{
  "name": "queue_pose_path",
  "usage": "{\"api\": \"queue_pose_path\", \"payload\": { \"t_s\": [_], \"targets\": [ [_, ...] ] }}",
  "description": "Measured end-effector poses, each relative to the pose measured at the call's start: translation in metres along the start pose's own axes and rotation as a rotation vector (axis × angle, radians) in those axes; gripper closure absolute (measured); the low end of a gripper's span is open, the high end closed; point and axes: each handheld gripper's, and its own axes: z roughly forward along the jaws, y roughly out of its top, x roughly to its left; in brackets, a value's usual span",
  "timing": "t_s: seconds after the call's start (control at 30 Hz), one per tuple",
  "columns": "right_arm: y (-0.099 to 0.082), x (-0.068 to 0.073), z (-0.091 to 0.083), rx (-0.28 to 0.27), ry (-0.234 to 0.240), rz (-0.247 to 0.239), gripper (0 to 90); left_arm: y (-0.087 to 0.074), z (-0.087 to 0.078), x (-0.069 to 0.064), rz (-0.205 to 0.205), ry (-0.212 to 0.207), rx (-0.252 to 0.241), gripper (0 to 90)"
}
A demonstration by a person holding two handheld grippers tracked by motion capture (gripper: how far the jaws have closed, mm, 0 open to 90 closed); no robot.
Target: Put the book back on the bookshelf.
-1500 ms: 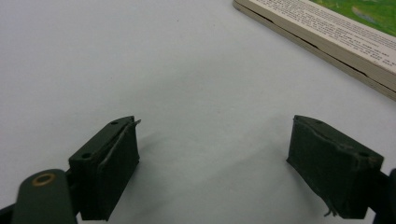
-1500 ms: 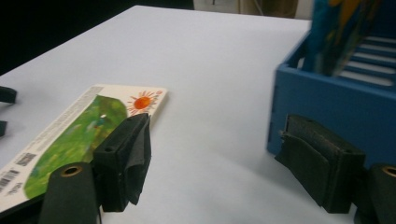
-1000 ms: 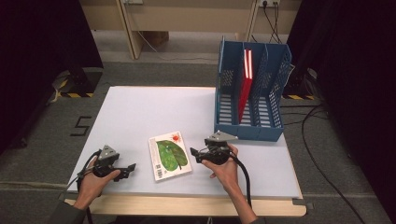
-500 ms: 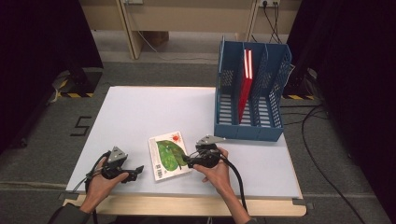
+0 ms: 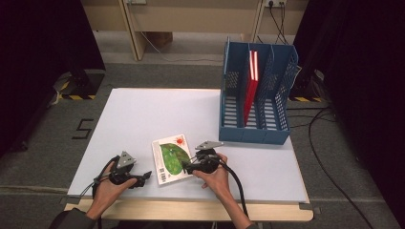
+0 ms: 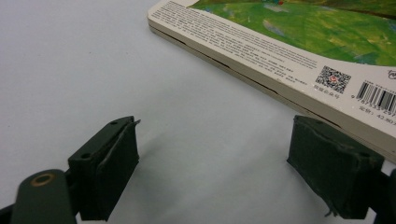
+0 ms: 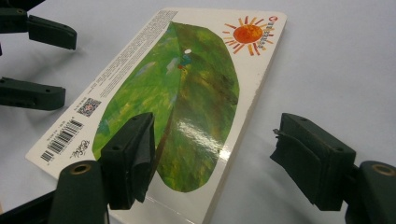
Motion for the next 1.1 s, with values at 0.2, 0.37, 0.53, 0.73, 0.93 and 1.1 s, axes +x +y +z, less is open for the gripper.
{"api": "queue_pose_path", "payload": {
  "t_s": [0.2, 0.37, 0.53, 0.73, 0.93, 1.1],
  "targets": [
    [-0.001, 0.003, 0.002, 0.012, -0.002, 0.001, 29.4, 0.001, 0.002, -0.005, 0.015, -0.006, 0.004, 15.1],
    [-0.003, 0.005, 0.005, 0.029, 0.005, -0.003, 29.7, 0.002, 0.003, -0.007, 0.013, -0.006, 0.0, 15.1],
    [-0.003, 0.007, 0.007, 0.035, 0.014, -0.007, 29.7, 0.002, 0.004, -0.008, 0.015, -0.008, -0.005, 14.9],
    [-0.003, 0.007, 0.008, 0.038, 0.027, 0.003, 29.7, 0.003, 0.004, -0.01, 0.021, -0.008, -0.003, 14.9],
    [-0.004, 0.008, 0.008, 0.041, 0.032, 0.016, 28.5, 0.003, 0.005, -0.012, 0.023, -0.012, -0.004, 15.0],
    [-0.004, 0.009, 0.008, 0.047, 0.03, 0.026, 27.4, 0.004, 0.005, -0.013, 0.025, -0.012, -0.003, 14.9]
  ]
}}
